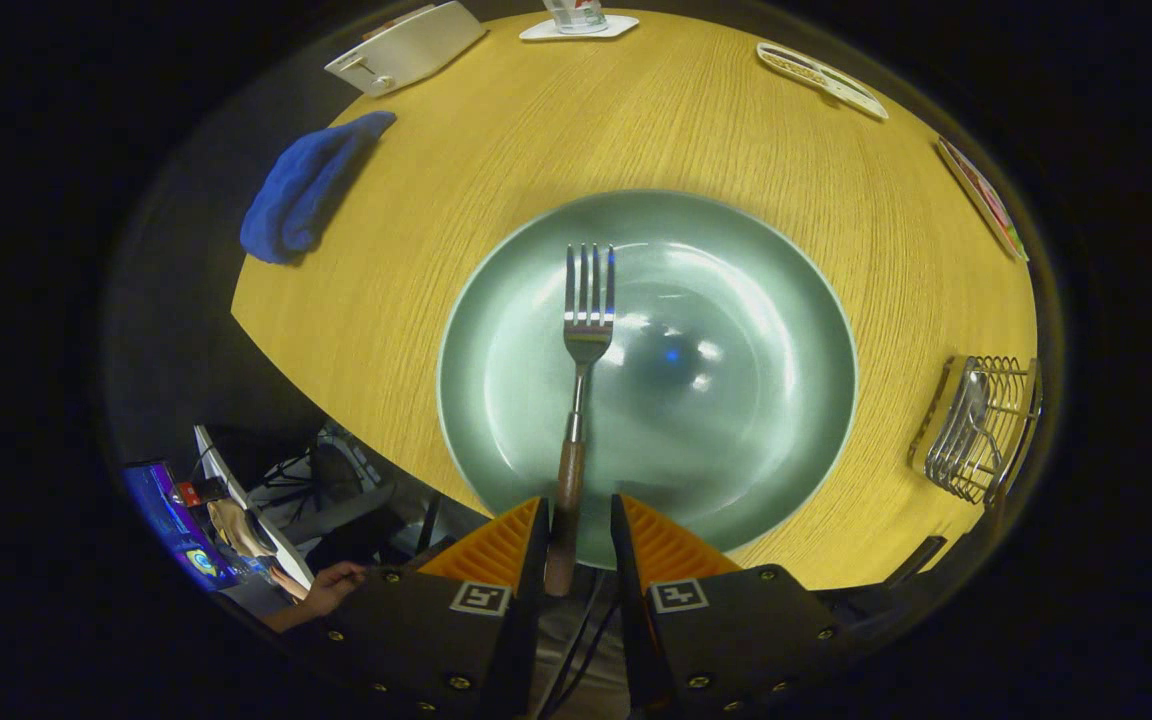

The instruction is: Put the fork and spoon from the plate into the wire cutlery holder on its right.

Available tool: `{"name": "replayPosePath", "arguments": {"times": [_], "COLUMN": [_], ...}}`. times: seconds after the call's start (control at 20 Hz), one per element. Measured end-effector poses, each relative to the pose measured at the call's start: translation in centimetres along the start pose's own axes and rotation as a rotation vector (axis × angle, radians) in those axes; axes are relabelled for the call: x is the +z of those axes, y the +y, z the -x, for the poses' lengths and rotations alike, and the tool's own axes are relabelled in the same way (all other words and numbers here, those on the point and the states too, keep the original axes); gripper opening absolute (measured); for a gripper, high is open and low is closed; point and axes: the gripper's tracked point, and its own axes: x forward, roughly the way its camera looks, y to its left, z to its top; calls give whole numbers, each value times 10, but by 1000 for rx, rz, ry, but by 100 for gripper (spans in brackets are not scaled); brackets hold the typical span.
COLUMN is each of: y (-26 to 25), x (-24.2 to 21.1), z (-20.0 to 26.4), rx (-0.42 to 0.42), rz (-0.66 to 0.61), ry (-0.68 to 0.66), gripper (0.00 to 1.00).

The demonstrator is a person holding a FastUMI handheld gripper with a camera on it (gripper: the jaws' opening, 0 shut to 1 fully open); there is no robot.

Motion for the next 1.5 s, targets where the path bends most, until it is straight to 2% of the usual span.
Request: {"name": "replayPosePath", "arguments": {"times": [0.1, 0.25, 0.45, 0.5, 0.6, 0.7, 0.8, 0.85, 0.95, 1.05, 1.2, 1.4, 1.5], "y": [-4, -20, -20, -14, -14, -22, -20, -16, -12, -22, -43, -97, -120], "x": [-4, -10, -17, -18, -19, -20, -22, -21, -17, -11, -20, -43, -50], "z": [-3, -11, -13, -13, -5, 3, 17, 24, 36, 48, 77, 133, 157], "rx": [2, -46, -22, 21, 62, 36, 44, 68, 100, 102, 84, -35, -85], "rz": [30, 96, 89, 67, 35, 100, 158, 166, 157, 143, 172, 268, 268], "ry": [10, 17, 42, 66, 81, 61, 52, 45, 35, 24, 63, 119, 122], "gripper": [36, 36, 36, 36, 9, 9, 9, 9, 1, 1, 1, 1, 1]}}
